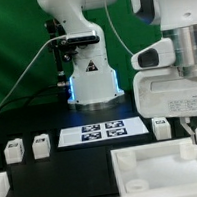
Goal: Assemble one leg
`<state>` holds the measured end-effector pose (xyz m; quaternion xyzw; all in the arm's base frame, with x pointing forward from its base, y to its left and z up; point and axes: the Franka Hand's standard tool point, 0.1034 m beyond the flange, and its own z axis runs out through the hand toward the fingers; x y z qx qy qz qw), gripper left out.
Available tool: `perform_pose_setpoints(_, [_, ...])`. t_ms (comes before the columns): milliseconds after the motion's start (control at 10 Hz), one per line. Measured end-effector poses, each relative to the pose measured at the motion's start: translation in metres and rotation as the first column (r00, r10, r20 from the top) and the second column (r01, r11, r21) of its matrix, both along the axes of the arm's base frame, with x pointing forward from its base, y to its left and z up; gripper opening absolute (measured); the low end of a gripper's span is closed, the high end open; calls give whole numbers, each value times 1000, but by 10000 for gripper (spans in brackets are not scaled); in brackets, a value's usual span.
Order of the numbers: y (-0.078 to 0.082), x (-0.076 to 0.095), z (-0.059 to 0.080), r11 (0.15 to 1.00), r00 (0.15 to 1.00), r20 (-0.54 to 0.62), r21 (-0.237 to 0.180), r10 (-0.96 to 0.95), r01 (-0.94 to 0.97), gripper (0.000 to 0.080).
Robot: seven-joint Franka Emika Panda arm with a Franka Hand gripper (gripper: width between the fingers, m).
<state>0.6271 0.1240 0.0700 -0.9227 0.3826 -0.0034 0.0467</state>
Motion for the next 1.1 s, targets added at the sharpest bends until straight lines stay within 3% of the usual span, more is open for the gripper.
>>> perform_pose_setpoints(200, [2,0,0,974,974,-24,22,-227,227,296])
perform_pose_setpoints(400, [6,-1,-1,895,895,-57,38,-443,445,295])
perform_pose_setpoints(500, [11,-2,-2,788,788,-87,37,-610,614,294])
perform_pose_setpoints(600, [14,3,-4,608,611,-113,70,-783,791,294])
perform_pose_setpoints(700, [14,5,-4,548,556,-112,96,-823,831,294])
perform_pose_setpoints(900, [15,4,-5,627,635,-97,98,-767,773,303])
perform_pose_setpoints(1000, [15,4,-5,664,672,-89,100,-735,741,478])
perform_pose_setpoints(1100, [13,4,-5,780,786,-58,103,-615,618,478])
